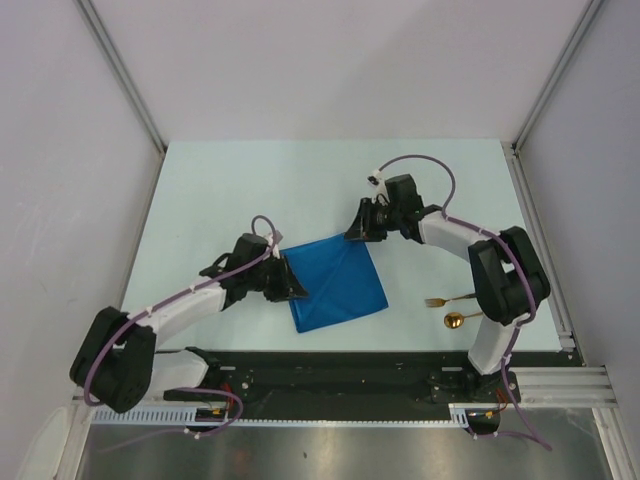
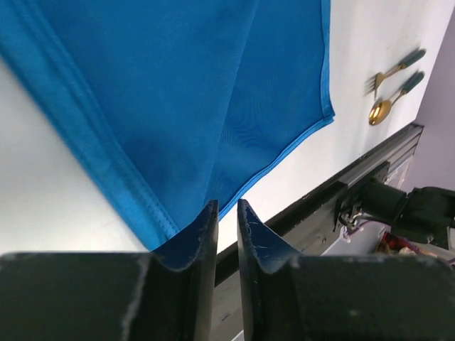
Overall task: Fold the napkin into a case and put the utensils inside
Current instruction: Fold the top corner of the square-folded napkin at the center of the board.
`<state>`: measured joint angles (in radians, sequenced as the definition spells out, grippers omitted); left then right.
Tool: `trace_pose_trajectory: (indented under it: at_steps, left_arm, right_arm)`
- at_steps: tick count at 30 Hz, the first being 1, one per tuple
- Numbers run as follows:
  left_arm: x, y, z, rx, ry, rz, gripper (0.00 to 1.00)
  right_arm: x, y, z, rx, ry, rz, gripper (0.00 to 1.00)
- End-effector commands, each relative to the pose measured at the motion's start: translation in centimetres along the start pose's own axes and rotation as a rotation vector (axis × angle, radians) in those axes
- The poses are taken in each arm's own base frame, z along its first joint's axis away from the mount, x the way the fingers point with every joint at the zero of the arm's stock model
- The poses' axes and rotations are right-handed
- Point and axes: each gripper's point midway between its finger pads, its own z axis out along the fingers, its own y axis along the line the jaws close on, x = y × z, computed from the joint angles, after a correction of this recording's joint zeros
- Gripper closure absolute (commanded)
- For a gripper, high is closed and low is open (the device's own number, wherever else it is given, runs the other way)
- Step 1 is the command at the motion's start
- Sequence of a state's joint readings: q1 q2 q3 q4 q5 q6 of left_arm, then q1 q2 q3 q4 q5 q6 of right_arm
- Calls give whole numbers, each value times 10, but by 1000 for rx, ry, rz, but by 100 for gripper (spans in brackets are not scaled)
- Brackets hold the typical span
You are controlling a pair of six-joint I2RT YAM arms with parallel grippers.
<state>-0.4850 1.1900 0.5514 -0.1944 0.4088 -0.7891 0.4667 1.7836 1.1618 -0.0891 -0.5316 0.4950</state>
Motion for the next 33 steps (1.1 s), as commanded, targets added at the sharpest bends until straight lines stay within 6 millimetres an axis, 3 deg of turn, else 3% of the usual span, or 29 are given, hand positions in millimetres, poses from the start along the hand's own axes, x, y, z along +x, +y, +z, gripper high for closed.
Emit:
trace_pose_trajectory:
  at_steps: [1,4,7,12,21,28,33]
  left_arm:
    - [0,-19,14,49,32,17,81]
    - [4,-14,19,37,47,19,82]
    - [4,-9,20,19,48,28,83]
    - [9,-4,19,12,56,30,84]
    - [36,16,20,1,109,0,85]
    - [59,42,17,-44,127,-32,86]
    - [67,43,15,-29,136,-34,86]
  right_arm:
    - [2,-21,10,-33,10,-29,83]
    - [-11,-26,15,-54,-14,-27,92]
    - [-15,-31,22,-65,-13,-17,94]
    - [-18,-38,32,-101,-9,18,94]
    - [-27,-40,42,-141,-21,48,95]
    - [-28,-59,51,-127,-15,79,96]
    - [-30,-72,57,-123,-19,98,96]
